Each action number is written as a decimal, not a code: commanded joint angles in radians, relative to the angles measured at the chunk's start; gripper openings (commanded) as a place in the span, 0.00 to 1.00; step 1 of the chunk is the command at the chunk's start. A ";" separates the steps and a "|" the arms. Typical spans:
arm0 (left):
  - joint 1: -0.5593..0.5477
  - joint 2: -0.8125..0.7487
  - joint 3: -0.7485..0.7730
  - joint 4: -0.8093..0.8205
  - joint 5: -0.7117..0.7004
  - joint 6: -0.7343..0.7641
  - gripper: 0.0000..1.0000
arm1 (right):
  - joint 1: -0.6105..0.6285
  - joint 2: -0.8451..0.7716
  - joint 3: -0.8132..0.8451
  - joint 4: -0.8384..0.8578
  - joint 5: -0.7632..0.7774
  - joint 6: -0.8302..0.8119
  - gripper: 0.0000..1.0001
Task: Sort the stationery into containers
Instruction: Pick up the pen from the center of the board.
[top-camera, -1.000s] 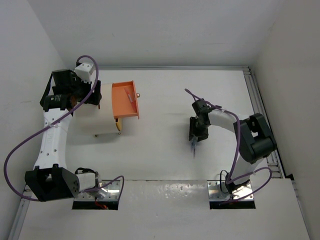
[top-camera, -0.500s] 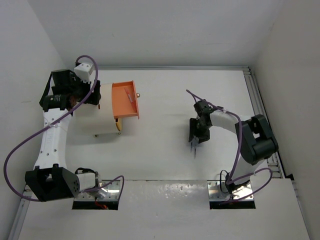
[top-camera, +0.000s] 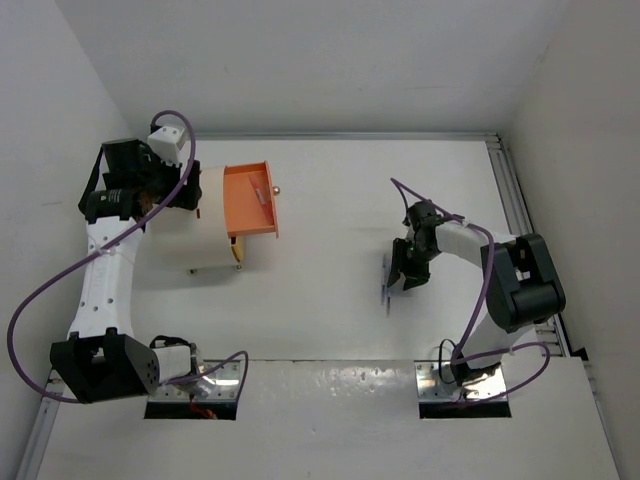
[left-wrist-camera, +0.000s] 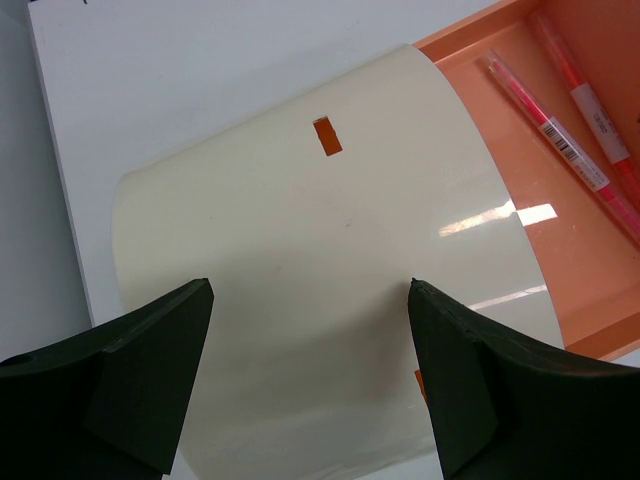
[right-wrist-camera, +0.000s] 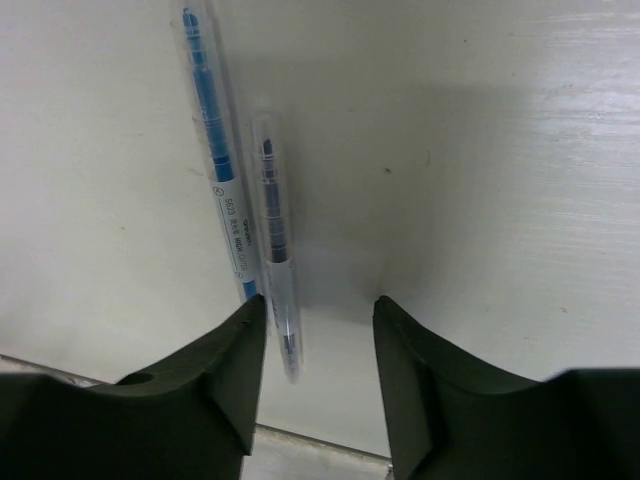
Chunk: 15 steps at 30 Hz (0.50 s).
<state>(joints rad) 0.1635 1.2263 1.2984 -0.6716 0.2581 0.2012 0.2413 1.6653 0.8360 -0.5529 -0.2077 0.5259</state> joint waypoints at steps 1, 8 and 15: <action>0.011 0.016 -0.017 -0.063 -0.020 0.014 0.85 | 0.000 -0.022 0.002 0.018 -0.012 -0.014 0.45; 0.013 0.018 -0.017 -0.063 -0.023 0.015 0.85 | 0.012 0.013 0.018 0.025 0.057 -0.018 0.40; 0.013 0.019 -0.022 -0.063 -0.028 0.018 0.86 | 0.027 0.048 0.055 0.036 0.123 -0.021 0.37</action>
<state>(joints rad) 0.1635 1.2266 1.2984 -0.6716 0.2581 0.2012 0.2584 1.6943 0.8589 -0.5457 -0.1596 0.5190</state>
